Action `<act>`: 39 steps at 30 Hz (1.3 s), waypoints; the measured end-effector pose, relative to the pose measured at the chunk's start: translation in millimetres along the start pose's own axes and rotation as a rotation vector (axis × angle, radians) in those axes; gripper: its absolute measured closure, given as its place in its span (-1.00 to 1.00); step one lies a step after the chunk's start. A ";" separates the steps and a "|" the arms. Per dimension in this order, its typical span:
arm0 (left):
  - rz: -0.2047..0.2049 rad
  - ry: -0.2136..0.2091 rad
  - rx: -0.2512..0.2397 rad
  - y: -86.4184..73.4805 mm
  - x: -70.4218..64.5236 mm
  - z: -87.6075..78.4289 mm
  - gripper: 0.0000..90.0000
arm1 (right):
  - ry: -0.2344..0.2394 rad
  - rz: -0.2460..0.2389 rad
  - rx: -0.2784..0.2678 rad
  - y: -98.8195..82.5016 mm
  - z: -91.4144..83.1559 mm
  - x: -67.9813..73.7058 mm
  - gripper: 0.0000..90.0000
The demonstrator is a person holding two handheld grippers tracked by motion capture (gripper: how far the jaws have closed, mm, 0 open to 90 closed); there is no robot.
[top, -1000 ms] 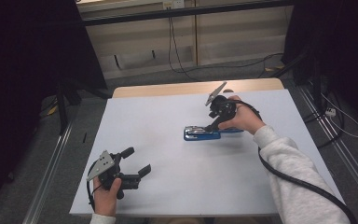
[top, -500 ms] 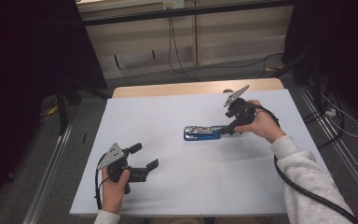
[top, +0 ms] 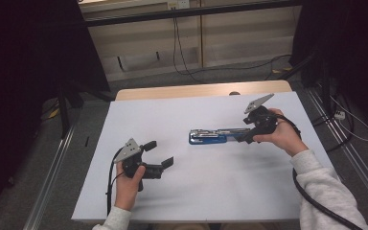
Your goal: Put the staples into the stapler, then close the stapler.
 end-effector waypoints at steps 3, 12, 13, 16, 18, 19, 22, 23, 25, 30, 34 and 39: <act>0.010 0.006 0.013 1.9 0.4 5.1 -0.93 | -0.008 0.007 0.000 -4.0 -3.9 -1.0 -0.70; 0.010 0.012 0.034 6.7 5.0 26.1 -0.93 | -0.027 0.026 -0.008 -15.5 -11.2 -3.0 -0.70; 0.006 0.011 0.034 6.8 5.6 28.8 -0.93 | -0.035 0.031 -0.018 -16.5 -12.5 -4.0 -0.70; 0.009 0.032 0.030 7.2 8.6 38.2 -0.93 | -0.043 0.048 -0.021 -21.6 -15.6 -7.0 -0.70; 0.013 0.041 0.043 7.3 10.1 44.3 -0.92 | -0.047 0.052 -0.026 -25.3 -17.1 -8.2 -0.70; 0.013 0.053 0.044 7.9 10.8 47.5 -0.92 | -0.050 0.061 -0.030 -27.2 -17.8 -8.8 -0.69; -0.006 0.046 0.047 9.7 10.4 55.9 -0.88 | -0.059 0.067 -0.025 -32.8 -19.3 -10.2 -0.64; -0.004 0.041 0.045 10.0 10.6 58.5 -0.89 | -0.065 0.075 -0.029 -34.3 -20.1 -11.0 -0.61; 0.006 0.064 0.081 8.2 13.3 63.4 -0.81 | -0.067 0.076 -0.034 -37.5 -22.0 -11.6 -0.47; -0.037 0.101 0.111 2.0 24.9 74.4 -0.27 | -0.080 0.119 -0.042 -46.3 -27.4 -13.8 0.03; -0.063 0.154 0.146 -2.7 35.7 82.2 0.28 | -0.106 0.119 0.028 -56.1 -23.8 -17.1 0.41; -0.082 0.194 0.245 -11.6 44.3 93.5 0.84 | -0.115 0.113 0.064 -61.4 -12.8 -18.8 0.86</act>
Point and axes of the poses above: each handheld gripper's, and its own axes: z roughly forward along the jaws, y roughly out of its top, x roughly to its left, the point moved 6 cm from there along z, roughly forward along the jaws, and after that the axes turned 1 degree about -z, right-handed, at the moved point
